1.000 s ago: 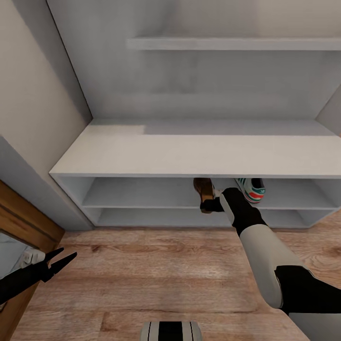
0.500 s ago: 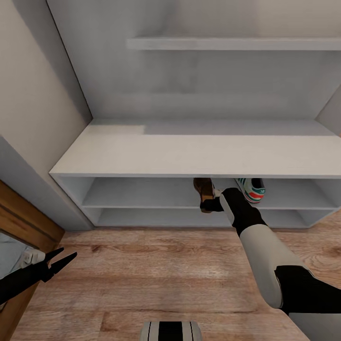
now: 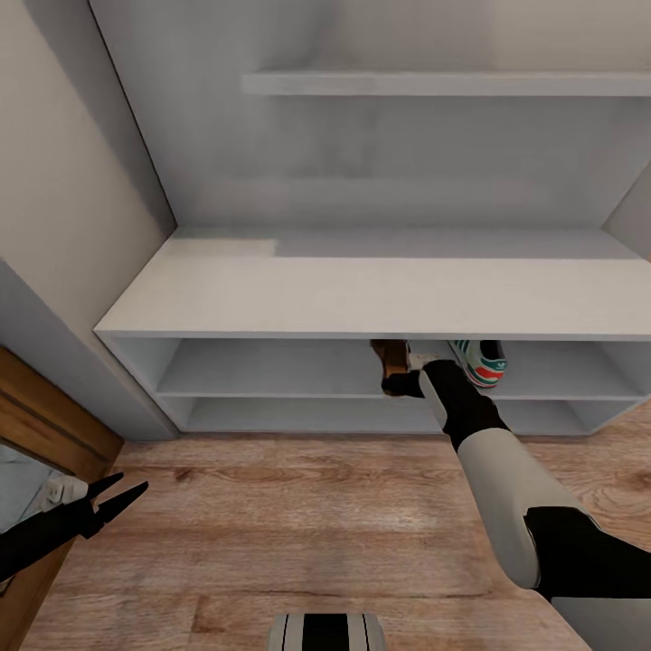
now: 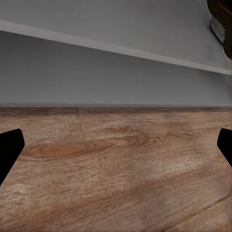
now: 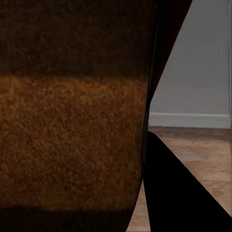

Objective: Pick up the two gym shoes and the two sandals from the corridor floor and place them onto the hallstand (shoe rack) in the corridor, making sure they are on the rack and not on the floor. Arrange them so the two gym shoes are next to each other and the two sandals are next to each other.

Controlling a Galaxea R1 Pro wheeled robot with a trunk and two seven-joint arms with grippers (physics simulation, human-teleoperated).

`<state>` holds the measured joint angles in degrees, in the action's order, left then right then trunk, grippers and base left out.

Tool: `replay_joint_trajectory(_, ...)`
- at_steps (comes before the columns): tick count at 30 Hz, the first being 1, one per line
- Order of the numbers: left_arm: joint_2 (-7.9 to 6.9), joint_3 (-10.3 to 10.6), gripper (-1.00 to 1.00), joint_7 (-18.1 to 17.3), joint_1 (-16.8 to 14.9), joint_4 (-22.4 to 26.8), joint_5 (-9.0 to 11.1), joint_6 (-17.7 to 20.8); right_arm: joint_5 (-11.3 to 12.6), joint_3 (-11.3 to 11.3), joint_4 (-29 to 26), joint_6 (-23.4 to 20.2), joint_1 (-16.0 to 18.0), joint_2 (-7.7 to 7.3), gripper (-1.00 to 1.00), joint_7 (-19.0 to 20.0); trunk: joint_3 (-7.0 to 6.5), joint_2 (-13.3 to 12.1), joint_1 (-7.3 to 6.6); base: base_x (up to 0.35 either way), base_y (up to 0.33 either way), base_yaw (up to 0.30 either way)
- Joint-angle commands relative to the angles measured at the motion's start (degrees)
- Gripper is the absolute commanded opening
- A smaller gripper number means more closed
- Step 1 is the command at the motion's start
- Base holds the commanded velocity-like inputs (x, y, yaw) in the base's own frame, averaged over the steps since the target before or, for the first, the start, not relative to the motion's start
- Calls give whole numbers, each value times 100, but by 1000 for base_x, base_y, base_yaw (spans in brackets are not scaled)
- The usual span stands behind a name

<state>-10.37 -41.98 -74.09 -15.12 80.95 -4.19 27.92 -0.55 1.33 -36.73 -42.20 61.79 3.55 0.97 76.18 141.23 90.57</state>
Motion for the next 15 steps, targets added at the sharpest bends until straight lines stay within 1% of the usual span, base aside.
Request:
replay_joint_trajectory(1,0,2,100,0,0,0,-1,0,16,0,49,109,0,-1,-100,-14,0,0,0,0,0,0)
replay_joint_trajectory(3,0,4,100,0,0,0,-2,-2,13,-1,206,217,-1,-1,-100,-15,0,0,0,0,0,0)
replay_joint_trajectory(6,0,5,100,0,-1,0,0,1,16,-1,332,267,-1,0,-100,-16,0,0,0,0,0,0)
replay_joint_trajectory(13,0,5,100,0,0,0,-2,1,12,-1,390,290,-1,1,-100,-18,0,0,0,2,0,0)
replay_joint_trajectory(15,0,5,100,0,0,0,-2,2,11,-1,396,291,-1,-1,-100,-18,0,0,0,102,22,0)
